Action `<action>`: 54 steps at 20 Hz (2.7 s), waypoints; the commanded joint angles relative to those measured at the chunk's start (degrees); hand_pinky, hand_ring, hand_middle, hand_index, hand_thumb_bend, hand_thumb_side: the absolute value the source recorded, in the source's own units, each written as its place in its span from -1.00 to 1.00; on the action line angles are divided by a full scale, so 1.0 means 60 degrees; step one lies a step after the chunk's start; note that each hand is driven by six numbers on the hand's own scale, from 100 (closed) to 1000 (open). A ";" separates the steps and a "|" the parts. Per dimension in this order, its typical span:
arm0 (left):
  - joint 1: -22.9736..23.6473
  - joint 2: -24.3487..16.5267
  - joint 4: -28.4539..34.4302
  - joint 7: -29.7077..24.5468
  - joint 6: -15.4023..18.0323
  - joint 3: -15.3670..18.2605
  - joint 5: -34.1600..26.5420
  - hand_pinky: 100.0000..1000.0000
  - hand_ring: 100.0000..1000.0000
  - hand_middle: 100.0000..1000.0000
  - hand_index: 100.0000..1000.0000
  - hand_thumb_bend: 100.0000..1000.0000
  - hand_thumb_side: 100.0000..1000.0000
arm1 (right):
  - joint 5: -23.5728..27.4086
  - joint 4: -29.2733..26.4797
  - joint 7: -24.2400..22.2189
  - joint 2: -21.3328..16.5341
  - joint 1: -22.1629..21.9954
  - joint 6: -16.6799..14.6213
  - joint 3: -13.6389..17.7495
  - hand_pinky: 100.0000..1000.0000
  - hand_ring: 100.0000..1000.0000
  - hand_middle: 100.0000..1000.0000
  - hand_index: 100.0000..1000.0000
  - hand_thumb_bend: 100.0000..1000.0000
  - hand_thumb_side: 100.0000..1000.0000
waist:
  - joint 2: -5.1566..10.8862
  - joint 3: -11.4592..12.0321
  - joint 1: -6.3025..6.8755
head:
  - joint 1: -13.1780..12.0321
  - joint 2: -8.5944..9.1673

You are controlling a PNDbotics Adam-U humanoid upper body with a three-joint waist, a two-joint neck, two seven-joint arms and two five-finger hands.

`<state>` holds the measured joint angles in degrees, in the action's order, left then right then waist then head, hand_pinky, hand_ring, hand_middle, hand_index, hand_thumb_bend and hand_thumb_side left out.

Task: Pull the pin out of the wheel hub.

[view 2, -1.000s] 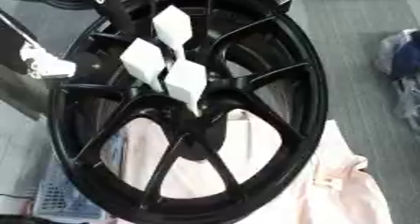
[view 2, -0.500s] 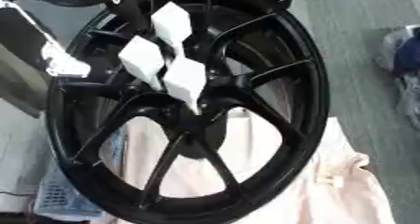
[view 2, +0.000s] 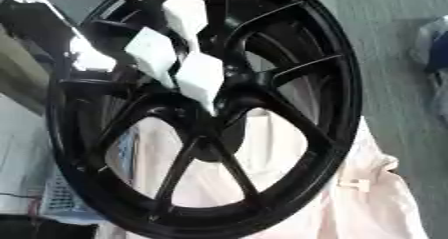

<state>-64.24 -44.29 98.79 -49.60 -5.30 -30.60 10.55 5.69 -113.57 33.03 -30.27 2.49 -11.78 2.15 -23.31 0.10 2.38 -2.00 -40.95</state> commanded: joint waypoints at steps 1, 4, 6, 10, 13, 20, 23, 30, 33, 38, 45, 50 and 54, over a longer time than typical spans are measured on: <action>-0.0268 -0.0022 -0.0046 -0.0054 -0.0003 0.0045 0.0012 0.64 0.65 0.46 0.67 -0.63 -0.44 | -0.0014 -0.0170 0.0013 -0.0055 0.0047 0.0010 0.0032 0.18 0.56 0.41 0.34 -1.00 -0.21 | 0.0145 -0.0033 -0.0022 | -0.0088 0.0060; -0.0293 0.0056 -0.0165 -0.0123 -0.0010 0.0019 -0.0050 0.63 0.64 0.45 0.66 -0.64 -0.43 | -0.0008 -0.0170 0.0043 -0.0026 0.0059 0.0003 0.0045 0.18 0.56 0.41 0.34 -1.00 -0.22 | 0.0129 -0.0071 -0.0018 | -0.0144 0.0117; -0.0278 0.0090 -0.0235 -0.0167 -0.0020 -0.0004 -0.0095 0.61 0.62 0.43 0.64 -0.66 -0.42 | 0.0001 -0.0170 0.0097 -0.0014 0.0068 -0.0008 0.0071 0.18 0.56 0.41 0.34 -1.00 -0.22 | 0.0128 -0.0090 -0.0010 | -0.0155 0.0123; -0.0267 0.0138 -0.0319 -0.0245 0.0000 -0.0026 -0.0122 0.58 0.60 0.40 0.62 -0.68 -0.46 | 0.0032 -0.0170 0.0157 0.0002 0.0091 -0.0019 0.0071 0.18 0.56 0.41 0.34 -1.00 -0.21 | 0.0125 -0.0096 0.0010 | -0.0174 0.0151; -0.0237 0.0149 -0.0387 -0.0357 0.0050 -0.0065 -0.0035 0.57 0.60 0.41 0.63 -0.66 -0.50 | 0.0032 -0.0170 0.0165 -0.0016 0.0104 -0.0037 0.0080 0.18 0.56 0.41 0.34 -1.00 -0.22 | 0.0132 -0.0103 0.0009 | -0.0180 0.0183; -0.0196 0.0221 -0.0527 -0.0357 0.0120 -0.0102 -0.0020 0.45 0.42 0.12 0.49 -0.91 -0.57 | 0.0063 -0.0170 0.0172 0.0002 0.0114 -0.0048 0.0078 0.18 0.56 0.41 0.34 -1.00 -0.22 | 0.0141 -0.0086 -0.0026 | -0.0185 0.0213; -0.0210 0.0227 -0.0487 -0.0148 -0.0036 -0.0044 -0.0181 0.37 0.18 -0.13 0.30 -1.00 -0.66 | 0.0099 -0.0170 0.0219 0.0027 0.0108 -0.0038 0.0081 0.18 0.56 0.41 0.34 -1.00 -0.22 | 0.0150 -0.0078 -0.0041 | -0.0190 0.0200; -0.0158 0.0185 -0.0360 0.0861 -0.0454 0.0035 -0.0746 0.21 -0.08 -0.45 -0.08 -1.00 -0.65 | 0.0127 -0.0170 0.0271 0.0056 0.0069 -0.0011 0.0085 0.18 0.56 0.41 0.34 -1.00 -0.21 | 0.0183 -0.0088 -0.0052 | -0.0165 0.0190; -0.0106 0.0060 -0.0167 0.1254 -0.0652 0.0179 -0.1053 0.17 -0.12 -0.52 -0.16 -1.00 -0.67 | 0.0128 -0.0170 0.0259 0.0042 0.0057 -0.0007 0.0086 0.18 0.56 0.41 0.34 -1.00 -0.20 | 0.0206 -0.0077 -0.0049 | -0.0147 0.0180; 0.0047 -0.0409 0.0452 0.1887 -0.0979 0.0725 -0.1523 0.14 -0.15 -0.59 -0.24 -1.00 -0.71 | 0.0131 -0.0170 0.0280 0.0005 0.0039 -0.0015 0.0129 0.18 0.56 0.41 0.34 -1.00 -0.21 | 0.0255 -0.0007 -0.0050 | -0.0067 0.0177; 0.1018 -0.1523 0.1232 0.2752 -0.1236 0.2346 -0.2447 0.13 -0.16 -0.61 -0.25 -1.00 -0.63 | 0.0086 -0.0170 0.0356 -0.0069 -0.0017 -0.0050 0.0232 0.18 0.56 0.41 0.34 -1.00 -0.23 | 0.0312 0.0156 -0.0084 | 0.0118 0.0200; 0.2162 -0.2253 0.1273 0.3917 -0.1251 0.3595 -0.2991 0.16 -0.16 -0.62 -0.24 -1.00 -0.55 | 0.0018 -0.0170 0.0426 -0.0096 -0.0075 -0.0084 0.0317 0.18 0.56 0.41 0.34 -1.00 -0.24 | 0.0331 0.0283 -0.0133 | 0.0209 0.0204; 0.2425 -0.2425 0.1298 0.4239 -0.1251 0.3788 -0.3107 0.15 -0.17 -0.63 -0.25 -1.00 -0.48 | -0.0004 -0.0170 0.0449 -0.0093 -0.0094 -0.0090 0.0344 0.18 0.56 0.41 0.34 -1.00 -0.26 | 0.0334 0.0309 -0.0150 | 0.0263 0.0232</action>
<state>-49.15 -56.28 105.96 -24.97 -12.88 -9.46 -7.62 6.11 -113.57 35.54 -29.12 1.83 -12.27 3.62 -22.94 2.07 1.56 -0.56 -40.14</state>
